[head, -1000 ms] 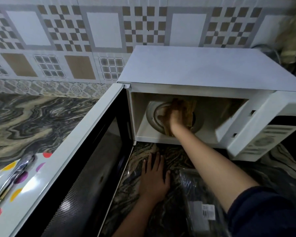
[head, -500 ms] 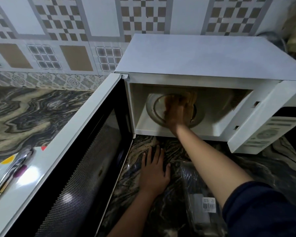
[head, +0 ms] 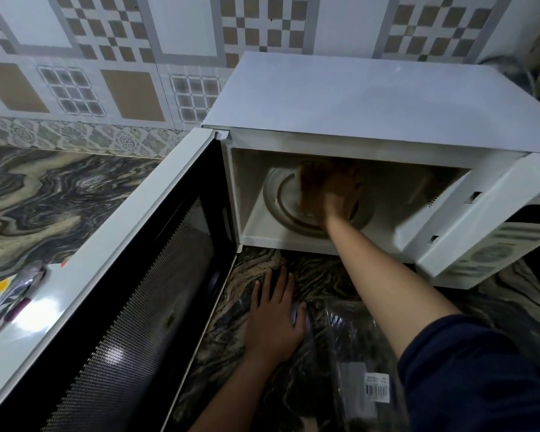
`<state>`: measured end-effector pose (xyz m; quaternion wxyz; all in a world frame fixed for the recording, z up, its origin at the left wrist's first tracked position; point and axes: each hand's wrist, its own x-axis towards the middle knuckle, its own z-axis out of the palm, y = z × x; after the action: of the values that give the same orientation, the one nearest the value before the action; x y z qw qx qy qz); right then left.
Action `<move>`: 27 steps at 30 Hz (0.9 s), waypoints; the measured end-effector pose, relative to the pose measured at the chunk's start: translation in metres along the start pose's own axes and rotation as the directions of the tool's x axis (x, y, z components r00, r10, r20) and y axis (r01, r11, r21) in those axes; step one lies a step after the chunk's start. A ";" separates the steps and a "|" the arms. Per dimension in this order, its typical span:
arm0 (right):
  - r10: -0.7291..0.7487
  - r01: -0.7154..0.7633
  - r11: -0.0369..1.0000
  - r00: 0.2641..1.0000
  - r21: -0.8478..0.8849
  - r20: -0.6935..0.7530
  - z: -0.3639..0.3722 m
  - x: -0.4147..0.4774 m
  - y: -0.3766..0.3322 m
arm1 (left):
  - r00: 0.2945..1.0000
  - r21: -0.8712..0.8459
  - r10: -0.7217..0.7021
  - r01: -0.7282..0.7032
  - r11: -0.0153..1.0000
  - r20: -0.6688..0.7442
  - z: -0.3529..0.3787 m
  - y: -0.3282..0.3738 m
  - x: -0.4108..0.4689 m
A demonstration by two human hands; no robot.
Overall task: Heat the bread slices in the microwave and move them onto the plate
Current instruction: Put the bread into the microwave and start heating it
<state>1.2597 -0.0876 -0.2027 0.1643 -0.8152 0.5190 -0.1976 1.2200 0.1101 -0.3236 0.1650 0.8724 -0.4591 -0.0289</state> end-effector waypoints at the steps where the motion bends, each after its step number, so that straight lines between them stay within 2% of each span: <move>1: 0.033 -0.033 0.998 0.999 0.047 -0.003 -0.005 0.004 0.006 | 1.000 0.006 0.001 -0.001 1.000 -0.004 0.001 0.000 0.000; 5: 0.137 -0.136 0.981 0.991 0.139 0.003 -0.020 0.018 0.025 | 1.000 -0.021 -0.003 0.002 1.000 -0.007 0.000 0.000 0.001; 8: 0.154 -0.183 0.954 0.979 0.237 0.135 -0.017 0.023 0.028 | 1.000 -0.042 -0.001 0.001 0.999 -0.005 0.000 0.000 0.001; 10: 0.170 -0.234 0.901 0.965 0.364 0.198 -0.017 0.020 0.026 | 1.000 -0.020 -0.002 0.002 1.000 0.000 0.000 0.000 0.001; 12: 0.167 -0.247 0.885 0.960 0.395 0.226 -0.018 0.019 0.027 | 1.000 -0.027 0.000 0.000 1.000 -0.018 0.000 0.000 0.000; 17: 0.075 -0.159 0.897 0.974 0.412 0.212 -0.024 0.021 0.029 | 0.999 -0.067 0.008 -0.011 0.998 -0.045 -0.001 0.000 0.000; 21: 0.015 -0.099 0.905 0.979 0.414 0.202 -0.027 0.019 0.029 | 1.000 -0.073 0.016 -0.017 0.997 -0.016 -0.004 0.000 -0.001; 27: -0.003 -0.123 0.839 0.973 0.530 0.232 -0.028 0.011 0.025 | 1.000 -0.066 0.015 -0.015 0.998 -0.011 -0.003 0.000 -0.002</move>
<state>1.2306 -0.1099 -0.1891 0.4510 -0.7358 0.4457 -0.2378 1.2194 0.1125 -0.3214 0.1962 0.8632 -0.4635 -0.0382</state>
